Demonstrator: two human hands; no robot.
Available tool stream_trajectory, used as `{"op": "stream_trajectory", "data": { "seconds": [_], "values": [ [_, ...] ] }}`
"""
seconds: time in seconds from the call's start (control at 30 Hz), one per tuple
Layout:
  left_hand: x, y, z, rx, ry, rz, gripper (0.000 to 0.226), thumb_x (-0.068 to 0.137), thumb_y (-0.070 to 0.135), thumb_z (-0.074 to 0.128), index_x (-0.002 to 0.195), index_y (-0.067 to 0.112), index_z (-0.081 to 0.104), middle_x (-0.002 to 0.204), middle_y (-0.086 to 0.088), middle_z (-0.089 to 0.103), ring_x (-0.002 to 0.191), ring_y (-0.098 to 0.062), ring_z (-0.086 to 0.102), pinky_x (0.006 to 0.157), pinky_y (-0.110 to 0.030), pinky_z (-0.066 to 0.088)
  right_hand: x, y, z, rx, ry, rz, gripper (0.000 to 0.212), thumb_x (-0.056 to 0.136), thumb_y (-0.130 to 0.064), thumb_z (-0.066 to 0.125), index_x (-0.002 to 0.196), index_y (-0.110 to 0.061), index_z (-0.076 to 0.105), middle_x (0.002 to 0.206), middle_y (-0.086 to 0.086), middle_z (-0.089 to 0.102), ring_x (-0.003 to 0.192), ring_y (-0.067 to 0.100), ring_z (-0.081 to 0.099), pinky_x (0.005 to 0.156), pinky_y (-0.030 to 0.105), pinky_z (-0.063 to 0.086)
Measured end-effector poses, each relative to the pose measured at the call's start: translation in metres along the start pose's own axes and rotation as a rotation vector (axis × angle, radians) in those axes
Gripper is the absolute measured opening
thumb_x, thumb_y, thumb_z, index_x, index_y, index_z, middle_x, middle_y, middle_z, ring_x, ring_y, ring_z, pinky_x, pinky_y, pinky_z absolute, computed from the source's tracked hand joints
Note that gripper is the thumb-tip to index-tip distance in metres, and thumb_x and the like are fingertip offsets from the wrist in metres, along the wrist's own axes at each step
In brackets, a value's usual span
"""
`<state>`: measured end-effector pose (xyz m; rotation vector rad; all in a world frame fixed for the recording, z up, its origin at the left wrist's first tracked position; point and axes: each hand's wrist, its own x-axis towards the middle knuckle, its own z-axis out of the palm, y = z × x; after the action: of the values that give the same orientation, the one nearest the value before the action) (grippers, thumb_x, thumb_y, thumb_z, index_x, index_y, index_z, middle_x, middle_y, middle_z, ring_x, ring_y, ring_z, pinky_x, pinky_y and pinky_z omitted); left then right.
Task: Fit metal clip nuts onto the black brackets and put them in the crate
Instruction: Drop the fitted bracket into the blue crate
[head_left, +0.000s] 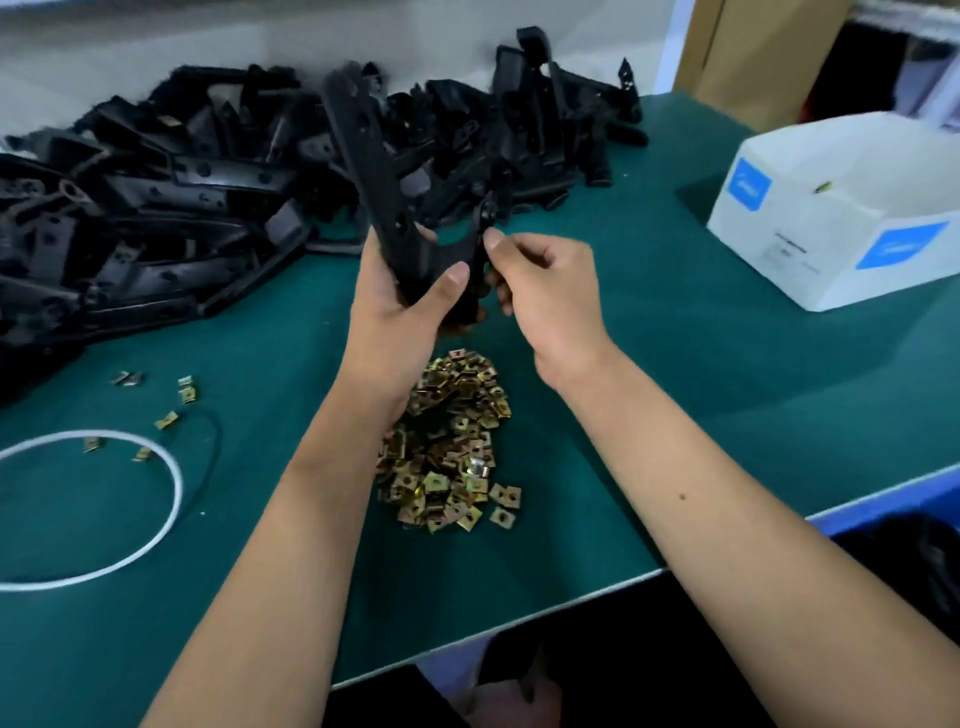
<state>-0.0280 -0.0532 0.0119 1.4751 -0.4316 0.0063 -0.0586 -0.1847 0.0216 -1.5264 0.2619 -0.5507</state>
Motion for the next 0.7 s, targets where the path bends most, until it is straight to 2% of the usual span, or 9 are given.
{"op": "stream_trajectory", "data": {
  "seconds": [0.07, 0.17, 0.27, 0.3, 0.37, 0.43, 0.57, 0.63, 0.7],
  "values": [
    [-0.003, 0.005, 0.03, 0.007, -0.048, 0.029, 0.035, 0.095, 0.013, 0.071, 0.123, 0.022, 0.053, 0.123, -0.009, 0.067, 0.116, -0.029, 0.067, 0.094, -0.059, 0.056, -0.001, -0.009, -0.029, 0.027, 0.056, -0.013, 0.044, 0.102, -0.02, 0.06, 0.07, 0.01, 0.057, 0.064, 0.014, 0.05, 0.062, 0.023, 0.041, 0.062, 0.043, 0.033],
    [-0.005, 0.016, 0.08, -0.002, -0.113, 0.072, 0.036, 0.093, 0.012, 0.07, 0.123, 0.017, 0.052, 0.118, -0.006, 0.068, 0.113, -0.029, 0.068, 0.096, -0.06, 0.055, -0.006, -0.024, -0.078, 0.036, 0.149, -0.057, 0.047, 0.102, -0.024, 0.061, 0.07, 0.01, 0.054, 0.068, 0.014, 0.047, 0.064, 0.023, 0.039, 0.062, 0.042, 0.031],
    [-0.013, 0.026, 0.14, 0.01, -0.222, 0.116, 0.036, 0.091, 0.008, 0.068, 0.122, 0.012, 0.049, 0.099, 0.008, 0.064, 0.093, -0.023, 0.069, 0.083, -0.055, 0.061, -0.018, -0.033, -0.132, 0.017, 0.26, -0.091, 0.039, 0.095, -0.029, 0.072, 0.064, -0.011, 0.058, 0.061, 0.001, 0.046, 0.059, 0.014, 0.04, 0.058, 0.028, 0.035],
    [-0.019, 0.029, 0.165, 0.024, -0.275, 0.132, 0.036, 0.09, 0.006, 0.067, 0.121, 0.013, 0.049, 0.093, 0.016, 0.063, 0.083, -0.018, 0.068, 0.076, -0.05, 0.062, -0.023, -0.035, -0.155, 0.025, 0.325, -0.1, 0.036, 0.093, -0.027, 0.075, 0.065, -0.013, 0.057, 0.057, -0.004, 0.046, 0.055, 0.011, 0.039, 0.056, 0.024, 0.035],
    [-0.033, 0.033, 0.207, 0.095, -0.361, 0.177, 0.034, 0.089, 0.005, 0.066, 0.118, 0.014, 0.05, 0.086, 0.018, 0.063, 0.072, -0.014, 0.066, 0.072, -0.045, 0.062, -0.034, -0.034, -0.197, 0.048, 0.424, -0.1, 0.035, 0.093, -0.023, 0.076, 0.066, -0.011, 0.056, 0.053, -0.007, 0.044, 0.051, 0.01, 0.035, 0.052, 0.022, 0.032],
    [-0.053, 0.037, 0.251, 0.141, -0.448, 0.206, 0.038, 0.09, 0.006, 0.067, 0.122, 0.017, 0.051, 0.09, 0.013, 0.066, 0.078, -0.019, 0.069, 0.077, -0.044, 0.061, -0.052, -0.032, -0.243, 0.082, 0.496, -0.097, 0.039, 0.095, -0.023, 0.074, 0.062, -0.015, 0.055, 0.054, -0.003, 0.042, 0.051, 0.012, 0.032, 0.051, 0.027, 0.027],
    [-0.103, 0.03, 0.338, 0.194, -0.659, 0.181, 0.053, 0.091, 0.012, 0.069, 0.139, 0.021, 0.047, 0.118, -0.005, 0.069, 0.102, -0.032, 0.068, 0.092, -0.045, 0.055, -0.103, -0.017, -0.33, 0.225, 0.63, -0.08, 0.045, 0.094, -0.02, 0.071, 0.053, -0.021, 0.051, 0.053, -0.003, 0.038, 0.055, 0.014, 0.028, 0.06, 0.035, 0.017],
    [-0.131, 0.019, 0.375, 0.211, -0.758, 0.086, 0.06, 0.093, 0.016, 0.07, 0.146, 0.024, 0.043, 0.123, -0.011, 0.068, 0.106, -0.035, 0.067, 0.093, -0.045, 0.055, -0.13, -0.004, -0.366, 0.275, 0.727, -0.022, 0.034, 0.092, -0.02, 0.073, 0.061, -0.018, 0.059, 0.062, 0.004, 0.045, 0.061, 0.015, 0.035, 0.061, 0.035, 0.022],
    [-0.155, 0.001, 0.399, 0.264, -0.838, 0.018, 0.061, 0.094, 0.017, 0.07, 0.147, 0.025, 0.041, 0.128, -0.013, 0.067, 0.111, -0.035, 0.066, 0.096, -0.046, 0.053, -0.153, 0.015, -0.391, 0.291, 0.783, 0.081, 0.018, 0.094, -0.021, 0.072, 0.08, -0.009, 0.069, 0.077, 0.015, 0.056, 0.067, 0.02, 0.049, 0.064, 0.032, 0.039]
  ]
}}
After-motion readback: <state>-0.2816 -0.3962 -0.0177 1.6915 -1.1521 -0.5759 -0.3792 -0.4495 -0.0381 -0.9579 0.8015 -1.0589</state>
